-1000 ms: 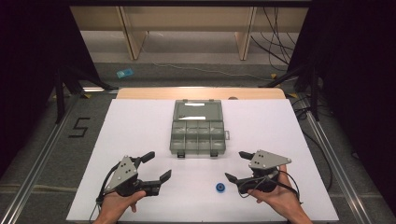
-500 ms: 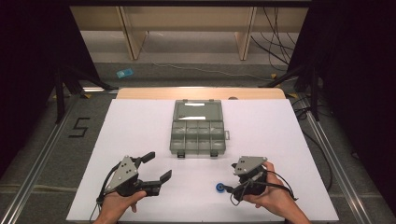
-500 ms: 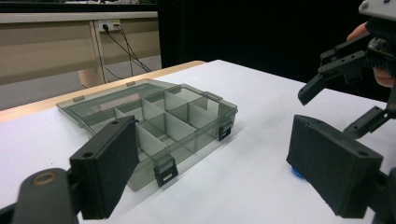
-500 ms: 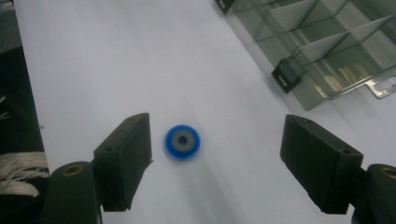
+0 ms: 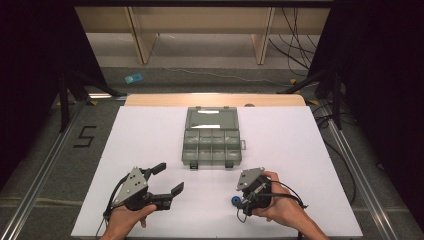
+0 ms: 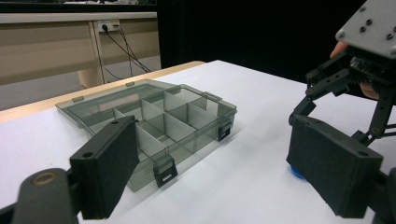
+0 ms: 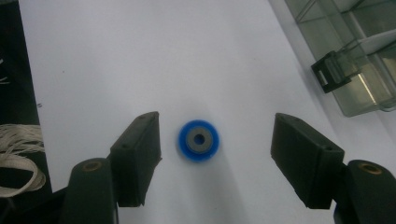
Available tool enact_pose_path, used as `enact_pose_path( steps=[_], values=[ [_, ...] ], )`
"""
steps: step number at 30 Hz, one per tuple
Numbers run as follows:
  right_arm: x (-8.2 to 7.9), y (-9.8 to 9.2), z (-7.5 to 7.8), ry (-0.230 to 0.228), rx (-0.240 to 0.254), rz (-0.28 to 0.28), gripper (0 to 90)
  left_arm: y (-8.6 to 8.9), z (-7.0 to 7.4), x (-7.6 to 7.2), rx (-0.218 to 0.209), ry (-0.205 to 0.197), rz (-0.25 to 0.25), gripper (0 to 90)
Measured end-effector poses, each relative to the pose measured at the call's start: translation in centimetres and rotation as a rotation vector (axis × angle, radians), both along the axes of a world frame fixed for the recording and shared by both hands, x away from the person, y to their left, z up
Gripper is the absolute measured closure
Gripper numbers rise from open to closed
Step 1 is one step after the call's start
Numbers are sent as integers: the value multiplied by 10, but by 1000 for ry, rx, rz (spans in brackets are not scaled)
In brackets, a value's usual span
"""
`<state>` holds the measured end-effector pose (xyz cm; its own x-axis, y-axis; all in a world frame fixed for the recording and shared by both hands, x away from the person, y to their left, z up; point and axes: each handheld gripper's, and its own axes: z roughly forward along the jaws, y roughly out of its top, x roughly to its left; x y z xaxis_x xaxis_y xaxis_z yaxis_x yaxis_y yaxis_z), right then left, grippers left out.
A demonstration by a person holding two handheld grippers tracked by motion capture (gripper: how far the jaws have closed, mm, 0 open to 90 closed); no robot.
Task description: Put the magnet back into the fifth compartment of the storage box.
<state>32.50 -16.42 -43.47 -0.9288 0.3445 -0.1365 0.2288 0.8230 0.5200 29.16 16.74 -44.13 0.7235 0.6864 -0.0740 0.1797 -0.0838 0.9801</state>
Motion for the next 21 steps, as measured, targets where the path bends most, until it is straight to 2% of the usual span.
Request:
enact_pose_path(
  steps=[9, 17, 21],
  values=[
    [6, 10, -11, 54, -71, 34, 360, 0, 0, 0, -2, -1, -3, 159],
    [9, 14, -16, 100, -143, 69, 434, 0, 0, 0, -3, -1, -3, 159],
    [11, 16, -18, 101, -161, 81, 459, 0, 0, 0, -2, -1, -3, 159]
  ],
)
